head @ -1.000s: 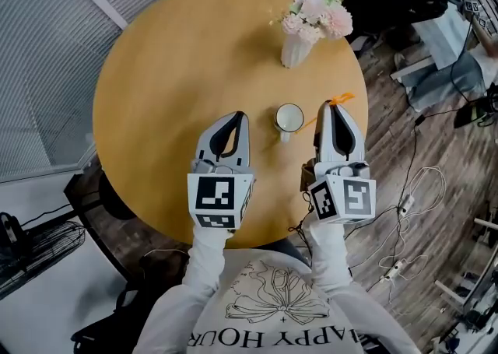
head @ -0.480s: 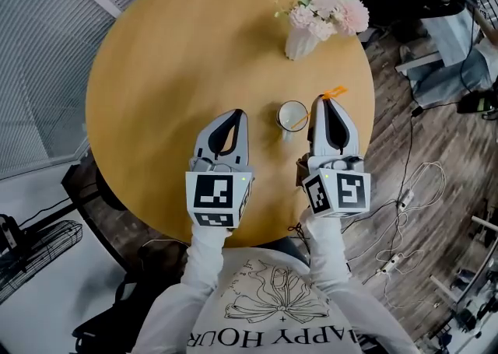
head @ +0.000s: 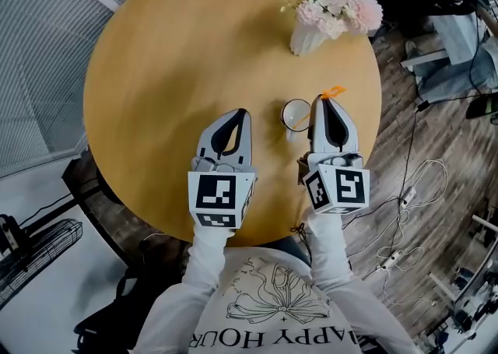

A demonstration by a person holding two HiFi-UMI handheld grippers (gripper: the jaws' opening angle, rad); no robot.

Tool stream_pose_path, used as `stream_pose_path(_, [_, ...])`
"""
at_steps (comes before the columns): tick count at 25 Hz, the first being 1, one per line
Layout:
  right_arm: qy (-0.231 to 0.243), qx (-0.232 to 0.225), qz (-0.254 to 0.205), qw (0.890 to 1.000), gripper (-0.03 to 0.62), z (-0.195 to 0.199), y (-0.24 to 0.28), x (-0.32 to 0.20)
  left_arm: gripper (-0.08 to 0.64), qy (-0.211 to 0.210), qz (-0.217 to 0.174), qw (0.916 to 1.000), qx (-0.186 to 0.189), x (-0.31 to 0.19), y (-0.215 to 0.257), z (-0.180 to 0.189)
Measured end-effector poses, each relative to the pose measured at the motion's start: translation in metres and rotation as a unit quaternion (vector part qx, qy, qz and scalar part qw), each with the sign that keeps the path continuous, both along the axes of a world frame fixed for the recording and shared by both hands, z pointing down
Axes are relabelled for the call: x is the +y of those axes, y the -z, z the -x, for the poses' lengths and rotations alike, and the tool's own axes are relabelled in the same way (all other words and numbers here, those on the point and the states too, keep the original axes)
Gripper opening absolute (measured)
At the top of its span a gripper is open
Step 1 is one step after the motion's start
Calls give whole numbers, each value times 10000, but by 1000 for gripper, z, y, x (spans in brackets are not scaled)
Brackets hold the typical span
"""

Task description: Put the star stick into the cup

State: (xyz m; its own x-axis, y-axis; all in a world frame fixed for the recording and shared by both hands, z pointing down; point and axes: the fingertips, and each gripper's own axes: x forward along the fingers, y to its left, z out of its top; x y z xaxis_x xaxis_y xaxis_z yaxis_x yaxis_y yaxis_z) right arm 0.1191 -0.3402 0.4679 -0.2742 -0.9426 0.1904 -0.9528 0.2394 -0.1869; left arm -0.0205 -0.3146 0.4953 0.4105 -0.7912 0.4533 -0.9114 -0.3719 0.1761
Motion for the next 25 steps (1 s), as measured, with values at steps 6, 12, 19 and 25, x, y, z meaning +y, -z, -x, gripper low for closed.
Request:
stream_pose_path(6, [47, 57, 243, 9997, 15, 4, -20, -3, 6, 35, 60, 10000, 4, 0, -7, 2])
stream_pose_path(12, [160, 196, 365, 9990, 15, 12, -32, -5, 6, 71, 133, 9999, 34, 1, -14, 4])
stream_pose_path(19, [216, 289, 456, 9983, 15, 18, -41, -8, 6, 104, 163, 9998, 43, 3, -18, 8])
stream_pose_path(25, [281, 347, 455, 9980, 15, 23, -43, -16, 6, 151, 205, 9997, 25, 2, -21, 13])
